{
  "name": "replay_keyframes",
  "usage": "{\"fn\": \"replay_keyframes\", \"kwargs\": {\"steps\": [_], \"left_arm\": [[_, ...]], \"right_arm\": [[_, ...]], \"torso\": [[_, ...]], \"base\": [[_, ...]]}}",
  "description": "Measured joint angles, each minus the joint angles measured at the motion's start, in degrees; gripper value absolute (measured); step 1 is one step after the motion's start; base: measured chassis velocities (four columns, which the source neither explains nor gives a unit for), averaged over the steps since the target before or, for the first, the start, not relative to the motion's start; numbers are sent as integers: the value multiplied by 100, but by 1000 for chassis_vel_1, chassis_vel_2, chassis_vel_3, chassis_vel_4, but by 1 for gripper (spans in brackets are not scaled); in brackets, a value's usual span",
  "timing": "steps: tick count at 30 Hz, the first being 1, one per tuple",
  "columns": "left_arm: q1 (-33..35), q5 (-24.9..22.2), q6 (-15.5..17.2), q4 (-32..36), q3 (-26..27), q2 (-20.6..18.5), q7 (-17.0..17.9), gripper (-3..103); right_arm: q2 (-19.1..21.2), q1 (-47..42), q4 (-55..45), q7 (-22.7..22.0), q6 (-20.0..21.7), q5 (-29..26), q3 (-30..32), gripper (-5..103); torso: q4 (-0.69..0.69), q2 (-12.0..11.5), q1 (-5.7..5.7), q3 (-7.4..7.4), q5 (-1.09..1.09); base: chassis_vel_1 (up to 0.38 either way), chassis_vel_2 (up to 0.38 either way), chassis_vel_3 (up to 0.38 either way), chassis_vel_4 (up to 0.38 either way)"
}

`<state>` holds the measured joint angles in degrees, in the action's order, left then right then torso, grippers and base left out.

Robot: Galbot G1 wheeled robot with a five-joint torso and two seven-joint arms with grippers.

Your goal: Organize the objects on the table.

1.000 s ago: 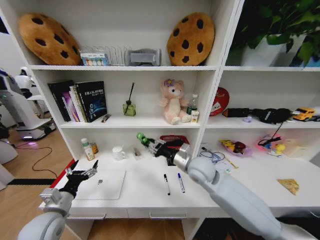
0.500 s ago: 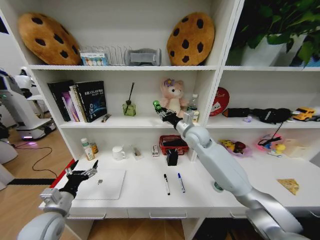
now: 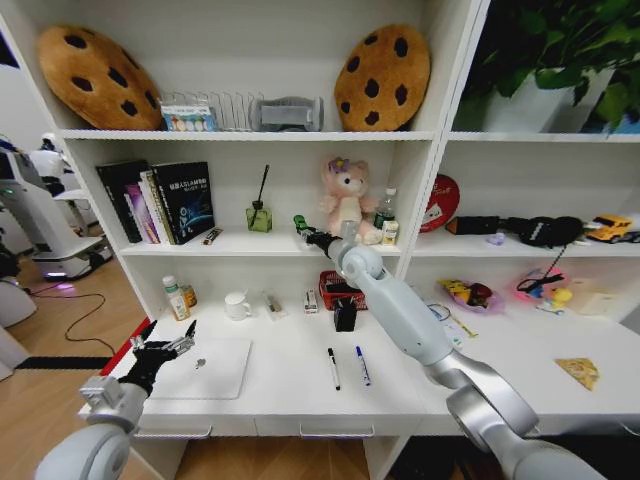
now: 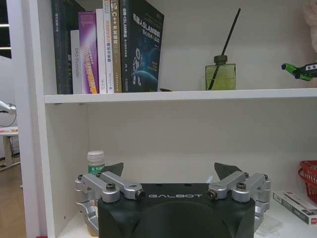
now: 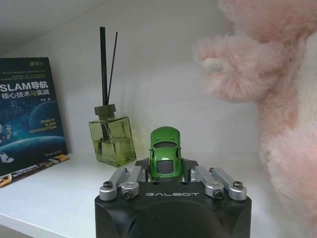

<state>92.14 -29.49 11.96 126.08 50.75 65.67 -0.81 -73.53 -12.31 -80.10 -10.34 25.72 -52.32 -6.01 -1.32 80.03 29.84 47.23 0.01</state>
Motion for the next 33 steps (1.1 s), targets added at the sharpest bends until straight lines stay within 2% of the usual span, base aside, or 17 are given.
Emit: {"fn": "replay_keyframes", "kwargs": {"steps": [2,4,5,7,8,9,10,13,14,15,19,21,22,24,25,28,33], "left_arm": [[0,0,0,0,0,0,0,100],[0,0,0,0,0,0,0,100],[0,0,0,0,0,0,0,100],[0,0,0,0,0,0,0,100],[0,0,0,0,0,0,0,100],[0,0,0,0,0,0,0,100],[0,0,0,0,0,0,0,100],[0,0,0,0,0,0,0,100],[0,0,0,0,0,0,0,100],[0,0,0,0,0,0,0,100],[0,0,0,0,0,0,-1,100],[0,0,0,0,0,0,0,100],[0,0,0,0,0,0,0,100],[0,0,0,0,0,0,2,100],[0,0,0,0,0,0,2,100],[0,0,0,0,0,0,0,100],[0,0,0,0,0,0,0,100]], "right_arm": [[-4,-2,18,-16,0,23,-1,34],[6,-37,12,-31,-8,77,-17,44],[6,-37,12,-31,-8,77,-17,44],[38,-54,-29,-36,-16,97,-38,56],[38,-54,-29,-36,-16,97,-38,56],[60,-55,-49,-36,-19,104,-39,61],[96,-56,-81,-36,-29,116,-39,71],[125,-62,-118,-36,-37,120,-37,71],[210,-98,-261,-54,-50,123,-28,77],[328,-150,-477,-86,-51,111,-27,88],[684,-293,-1127,-245,12,-45,-58,97],[1069,-509,-1880,-474,164,-301,-79,100],[1069,-509,-1880,-474,164,-301,-79,100],[1489,-874,-2730,-1024,373,-665,-113,100],[1489,-874,-2730,-1024,373,-665,-113,100],[1766,-1439,-3545,-2052,670,-1108,-109,100],[1936,-2115,-3977,-2487,772,-1254,133,100]], "torso": [[0,0,0,0,0],[0,0,0,0,-1],[0,0,0,0,-1],[0,0,0,0,-1],[0,0,0,0,-1],[0,0,0,0,-1],[0,0,0,0,-1],[0,0,0,0,-1],[0,0,0,0,-1],[0,0,0,0,-1],[0,0,0,0,-1],[-1,1,0,-1,-2],[-1,1,0,-1,-2],[-1,1,0,-2,-1],[-1,1,0,-2,-1],[0,1,0,-1,-2],[1,1,-1,-2,-1]], "base": [[0,0,0,0],[0,0,0,0],[0,0,0,0],[0,0,0,0],[0,0,0,0],[0,0,0,0],[0,0,0,0],[0,0,0,0],[0,0,0,0],[0,0,0,0],[0,0,0,0],[0,0,0,0],[0,0,0,0],[0,0,0,0],[0,0,0,0],[0,0,0,0],[0,0,0,0]]}}
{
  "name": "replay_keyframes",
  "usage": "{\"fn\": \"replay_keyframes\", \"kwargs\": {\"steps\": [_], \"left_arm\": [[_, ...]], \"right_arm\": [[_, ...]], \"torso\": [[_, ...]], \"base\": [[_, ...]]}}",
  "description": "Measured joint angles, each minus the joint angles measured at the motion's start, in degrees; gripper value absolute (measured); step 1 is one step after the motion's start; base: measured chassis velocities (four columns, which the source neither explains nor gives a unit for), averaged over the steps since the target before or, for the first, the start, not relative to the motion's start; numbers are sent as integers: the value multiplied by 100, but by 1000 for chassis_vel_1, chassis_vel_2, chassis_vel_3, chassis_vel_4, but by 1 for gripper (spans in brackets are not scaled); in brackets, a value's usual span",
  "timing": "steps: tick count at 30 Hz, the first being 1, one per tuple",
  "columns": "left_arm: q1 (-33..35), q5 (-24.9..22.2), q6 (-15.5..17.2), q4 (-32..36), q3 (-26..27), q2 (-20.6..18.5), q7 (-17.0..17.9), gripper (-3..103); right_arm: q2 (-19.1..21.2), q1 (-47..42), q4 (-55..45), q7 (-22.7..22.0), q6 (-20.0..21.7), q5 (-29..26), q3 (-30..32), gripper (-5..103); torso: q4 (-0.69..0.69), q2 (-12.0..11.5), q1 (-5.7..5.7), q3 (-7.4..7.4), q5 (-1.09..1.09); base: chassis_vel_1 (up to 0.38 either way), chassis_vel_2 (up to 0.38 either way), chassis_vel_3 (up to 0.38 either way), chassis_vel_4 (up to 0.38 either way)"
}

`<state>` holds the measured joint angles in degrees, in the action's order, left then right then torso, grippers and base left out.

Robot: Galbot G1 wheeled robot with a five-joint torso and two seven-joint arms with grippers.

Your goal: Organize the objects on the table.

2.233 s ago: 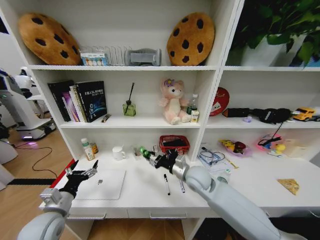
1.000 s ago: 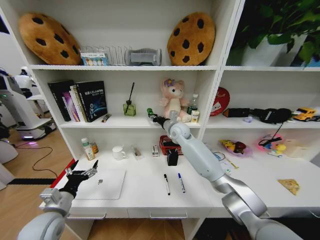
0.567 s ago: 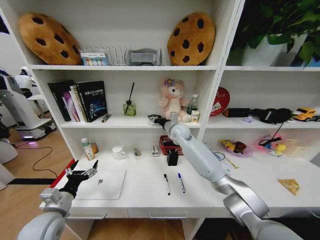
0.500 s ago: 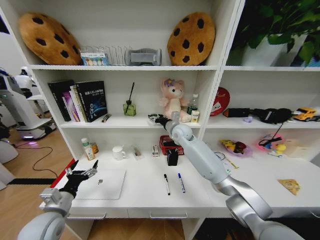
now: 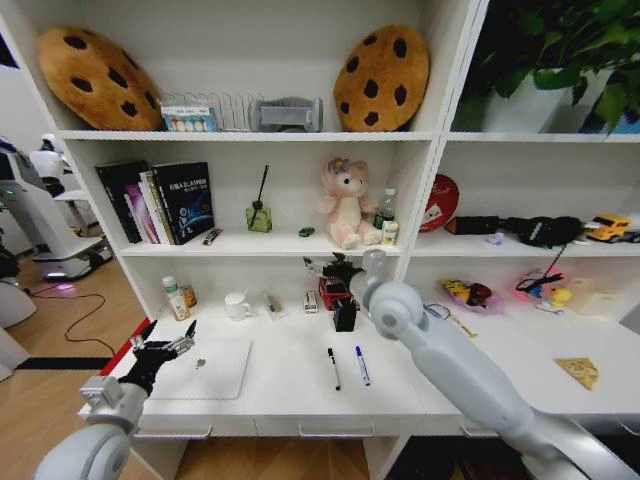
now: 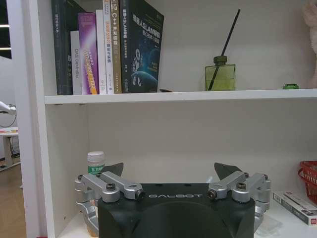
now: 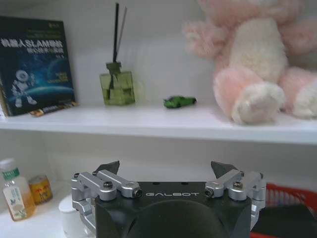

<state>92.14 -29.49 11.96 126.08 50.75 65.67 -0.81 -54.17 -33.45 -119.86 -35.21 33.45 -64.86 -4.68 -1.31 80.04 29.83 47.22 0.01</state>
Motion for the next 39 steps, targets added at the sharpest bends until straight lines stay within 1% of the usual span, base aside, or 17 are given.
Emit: {"fn": "replay_keyframes", "kwargs": {"steps": [1,2,5,6,7,9,10,21,24,25,28,30,31,33,34,36,39], "left_arm": [[0,0,0,0,0,0,0,100],[0,0,0,0,0,0,0,100],[0,0,0,0,0,0,0,100],[0,0,0,0,0,0,0,100],[0,0,0,0,0,0,0,100],[0,0,0,0,0,0,0,100],[0,0,0,0,0,0,0,100],[0,0,0,0,0,0,0,100],[0,0,0,0,0,0,0,100],[0,0,0,0,0,0,0,100],[0,0,0,0,0,0,0,100],[0,0,0,0,0,0,0,100],[0,0,0,0,0,0,0,100],[0,0,0,0,0,0,0,100],[0,0,0,0,0,0,0,100],[0,0,0,0,0,0,0,100],[0,0,0,0,0,0,0,100]], "right_arm": [[17,-380,-77,-90,10,29,172,100],[17,-380,-77,-90,10,29,172,100],[-107,-1606,-147,-287,85,202,633,100],[-107,-1606,-147,-287,85,202,633,100],[-190,-2055,-115,-295,99,440,741,100],[-263,-2325,-66,-270,87,634,781,103],[-344,-2499,-26,-248,65,768,794,100],[-587,-2753,320,-204,-77,1101,688,96],[-1044,-2627,1014,-246,-182,1318,449,95],[-1044,-2627,1014,-246,-182,1318,449,95],[-1368,-2567,1318,-160,-243,1553,368,92],[-1467,-2565,1410,-144,-272,1637,331,82],[-1467,-2565,1410,-144,-272,1637,331,82],[-1507,-2586,1427,-138,-301,1687,275,71],[-1507,-2586,1427,-138,-301,1687,275,71],[-1525,-2589,1440,-138,-310,1688,259,62],[-1536,-2587,1452,-140,-313,1684,254,60]], "torso": [[0,0,0,0,-1],[0,0,0,0,-1],[-2,-1,0,1,-2],[-2,-1,0,1,-2],[-3,0,0,1,-2],[-3,0,0,1,-1],[-1,0,0,1,0],[-1,0,0,1,1],[0,-1,1,1,1],[0,-1,1,1,1],[0,-1,1,2,0],[0,-1,1,2,1],[0,-1,1,2,1],[-1,-1,1,1,1],[-1,-1,1,1,1],[-1,-1,1,1,0],[-1,-1,2,1,0]], "base": [[0,0,0,0],[0,0,0,0],[0,0,0,0],[0,0,0,0],[0,0,0,0],[0,0,0,0],[0,0,0,0],[0,0,0,0],[0,0,0,0],[0,0,0,0],[0,0,0,0],[0,0,0,0],[0,0,0,0],[0,0,0,0],[0,0,0,0],[0,0,0,0],[0,0,0,0]]}}
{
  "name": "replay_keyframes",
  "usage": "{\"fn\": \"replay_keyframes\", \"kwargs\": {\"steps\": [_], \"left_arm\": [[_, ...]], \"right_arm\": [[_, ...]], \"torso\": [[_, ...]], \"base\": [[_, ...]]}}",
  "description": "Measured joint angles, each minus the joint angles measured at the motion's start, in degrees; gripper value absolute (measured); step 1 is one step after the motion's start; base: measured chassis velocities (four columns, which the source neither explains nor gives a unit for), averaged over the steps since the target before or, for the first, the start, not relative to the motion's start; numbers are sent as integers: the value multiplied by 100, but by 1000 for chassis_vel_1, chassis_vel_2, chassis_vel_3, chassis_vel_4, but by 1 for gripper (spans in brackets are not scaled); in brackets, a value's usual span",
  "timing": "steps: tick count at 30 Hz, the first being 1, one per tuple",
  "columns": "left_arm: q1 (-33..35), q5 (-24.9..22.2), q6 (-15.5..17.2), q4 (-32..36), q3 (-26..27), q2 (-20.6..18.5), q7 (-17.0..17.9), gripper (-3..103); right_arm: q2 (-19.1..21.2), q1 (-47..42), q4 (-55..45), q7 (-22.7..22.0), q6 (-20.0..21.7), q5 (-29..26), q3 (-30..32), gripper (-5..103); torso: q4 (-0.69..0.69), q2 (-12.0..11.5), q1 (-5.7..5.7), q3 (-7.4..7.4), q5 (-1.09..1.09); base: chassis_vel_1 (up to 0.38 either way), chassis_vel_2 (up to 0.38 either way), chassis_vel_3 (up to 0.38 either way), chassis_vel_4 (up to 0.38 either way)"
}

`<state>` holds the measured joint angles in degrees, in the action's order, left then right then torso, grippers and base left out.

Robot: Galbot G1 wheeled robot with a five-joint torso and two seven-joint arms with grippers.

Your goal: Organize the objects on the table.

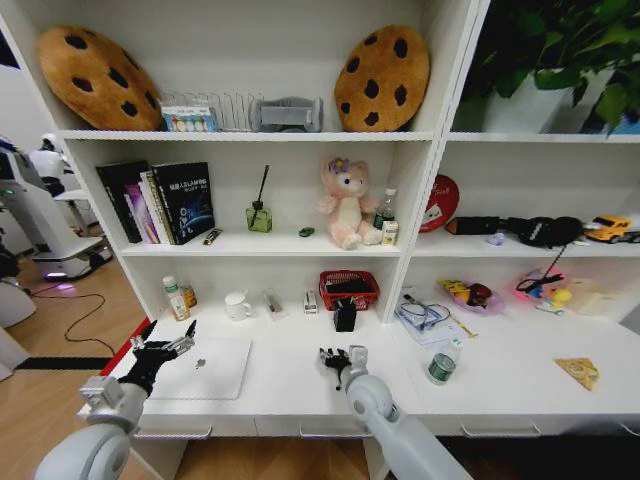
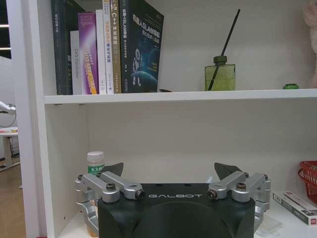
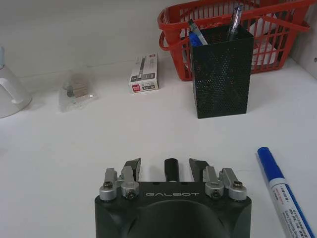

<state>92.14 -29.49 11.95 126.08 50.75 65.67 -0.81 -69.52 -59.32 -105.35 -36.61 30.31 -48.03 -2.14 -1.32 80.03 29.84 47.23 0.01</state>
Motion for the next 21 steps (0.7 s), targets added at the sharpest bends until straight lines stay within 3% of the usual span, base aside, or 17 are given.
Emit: {"fn": "replay_keyframes", "kwargs": {"steps": [4,16,19,21], "left_arm": [[0,0,0,0,0,0,0,100],[0,0,0,0,0,0,0,100],[0,0,0,0,0,0,0,100],[0,0,0,0,0,0,0,100]], "right_arm": [[24,-2,-2,-27,0,-38,-5,52],[-74,-52,106,58,-44,27,-17,50],[-117,-51,139,60,-52,60,-42,46],[-112,-61,141,38,-53,65,-69,37]], "torso": [[0,0,0,0,0],[0,0,-1,-1,0],[0,1,-1,-1,1],[0,1,-1,-1,0]], "base": [[0,0,0,0],[0,0,0,0],[0,0,0,0],[0,0,0,0]]}}
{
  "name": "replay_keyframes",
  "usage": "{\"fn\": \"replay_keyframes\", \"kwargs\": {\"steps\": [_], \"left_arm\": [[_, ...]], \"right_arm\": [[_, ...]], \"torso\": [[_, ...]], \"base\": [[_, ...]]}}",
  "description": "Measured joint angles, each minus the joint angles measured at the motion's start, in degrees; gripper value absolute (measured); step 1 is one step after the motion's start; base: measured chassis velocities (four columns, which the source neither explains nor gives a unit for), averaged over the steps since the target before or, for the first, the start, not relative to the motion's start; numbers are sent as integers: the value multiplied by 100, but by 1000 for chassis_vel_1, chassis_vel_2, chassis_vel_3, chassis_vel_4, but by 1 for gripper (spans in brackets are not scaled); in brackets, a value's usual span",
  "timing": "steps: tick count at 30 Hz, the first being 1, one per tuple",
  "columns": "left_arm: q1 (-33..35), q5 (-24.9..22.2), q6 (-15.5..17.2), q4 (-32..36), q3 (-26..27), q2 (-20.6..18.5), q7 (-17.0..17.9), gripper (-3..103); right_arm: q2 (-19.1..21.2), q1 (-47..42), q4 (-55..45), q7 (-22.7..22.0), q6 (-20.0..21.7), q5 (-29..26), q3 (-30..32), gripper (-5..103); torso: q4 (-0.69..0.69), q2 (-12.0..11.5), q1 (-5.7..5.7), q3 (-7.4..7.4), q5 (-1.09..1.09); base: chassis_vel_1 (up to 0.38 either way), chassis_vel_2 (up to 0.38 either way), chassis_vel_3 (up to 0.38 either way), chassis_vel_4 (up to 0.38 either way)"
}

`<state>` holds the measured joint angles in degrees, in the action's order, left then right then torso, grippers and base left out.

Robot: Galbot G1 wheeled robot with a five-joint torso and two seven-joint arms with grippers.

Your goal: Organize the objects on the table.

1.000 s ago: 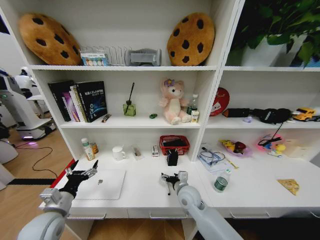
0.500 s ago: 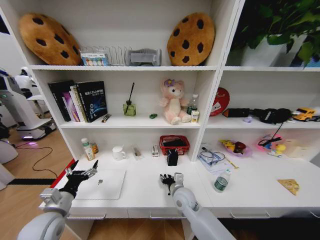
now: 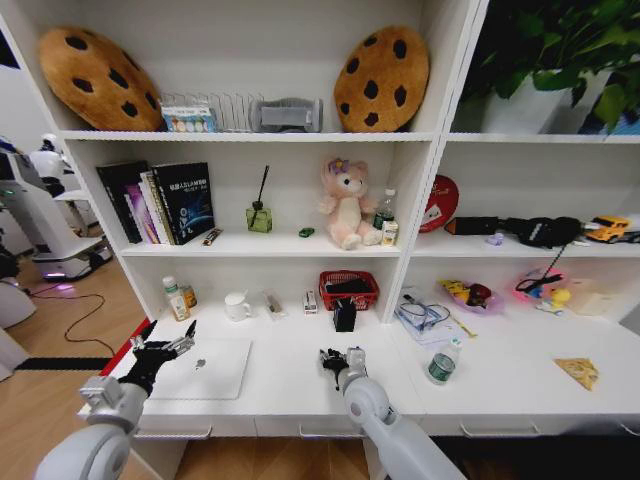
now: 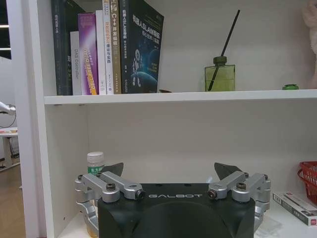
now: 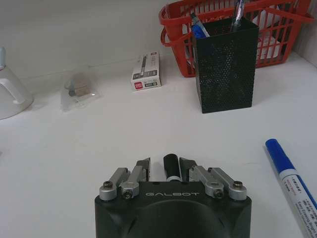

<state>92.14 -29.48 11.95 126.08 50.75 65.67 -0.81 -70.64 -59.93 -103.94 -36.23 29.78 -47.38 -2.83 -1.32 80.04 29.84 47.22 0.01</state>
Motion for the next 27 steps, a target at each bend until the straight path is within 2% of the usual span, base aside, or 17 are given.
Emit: {"fn": "replay_keyframes", "kwargs": {"steps": [1,3,4,7,12,13,14,16,18,19,20,21,22,23,24,27], "left_arm": [[0,0,0,0,0,0,0,100],[0,0,0,0,0,0,0,100],[0,0,0,0,0,0,0,100],[0,0,0,0,0,0,0,100],[0,0,0,0,0,0,0,100],[0,0,0,0,0,0,0,100],[0,0,0,0,0,0,0,100],[0,0,0,0,0,0,0,100],[0,0,0,0,0,0,0,100],[0,0,0,0,0,0,0,100],[0,0,0,0,0,0,0,100],[0,0,0,0,0,0,0,100],[0,0,0,0,0,0,0,100],[0,0,0,0,0,0,0,100],[0,0,0,0,0,0,0,100],[0,0,0,0,0,0,-2,100]], "right_arm": [[0,0,0,0,0,0,0,37],[37,-26,-10,-39,-1,1,-6,28],[37,-26,-10,-39,-1,1,-6,28],[96,-65,-43,-37,-1,-4,19,13],[220,-105,-80,189,-160,266,140,12],[263,-106,-89,353,-293,514,183,12],[363,-91,-122,727,-621,1041,286,12],[403,-82,-136,888,-739,1210,333,12],[549,22,-190,1519,-1318,1782,520,12],[563,73,-183,1668,-1526,1918,574,12],[563,73,-183,1668,-1526,1918,574,12],[561,187,-86,1927,-1932,2190,671,12],[542,276,21,2049,-2154,2382,740,12],[542,276,21,2049,-2154,2382,740,12],[488,425,242,2190,-2380,2668,866,12],[441,603,487,2350,-2463,2895,1018,12]], "torso": [[0,0,0,0,0],[0,0,0,0,0],[0,0,0,0,0],[2,0,0,0,-2],[0,-1,0,3,-2],[-1,-2,0,3,-2],[-1,-2,0,3,-2],[-1,-1,0,3,-1],[-1,-2,0,3,-1],[-1,-1,0,2,-1],[-1,-1,0,2,-1],[0,-1,0,2,-1],[0,-1,0,2,-1],[0,-1,0,2,-1],[1,-2,0,2,-2],[1,-1,0,2,-1]], "base": [[0,0,0,0],[0,0,0,0],[0,0,0,0],[0,0,0,0],[0,0,0,0],[0,0,0,0],[0,0,0,0],[0,0,0,0],[0,0,0,0],[0,0,0,0],[0,0,0,0],[0,0,0,0],[0,0,0,0],[0,0,0,0],[0,0,0,0],[0,0,0,0]]}}
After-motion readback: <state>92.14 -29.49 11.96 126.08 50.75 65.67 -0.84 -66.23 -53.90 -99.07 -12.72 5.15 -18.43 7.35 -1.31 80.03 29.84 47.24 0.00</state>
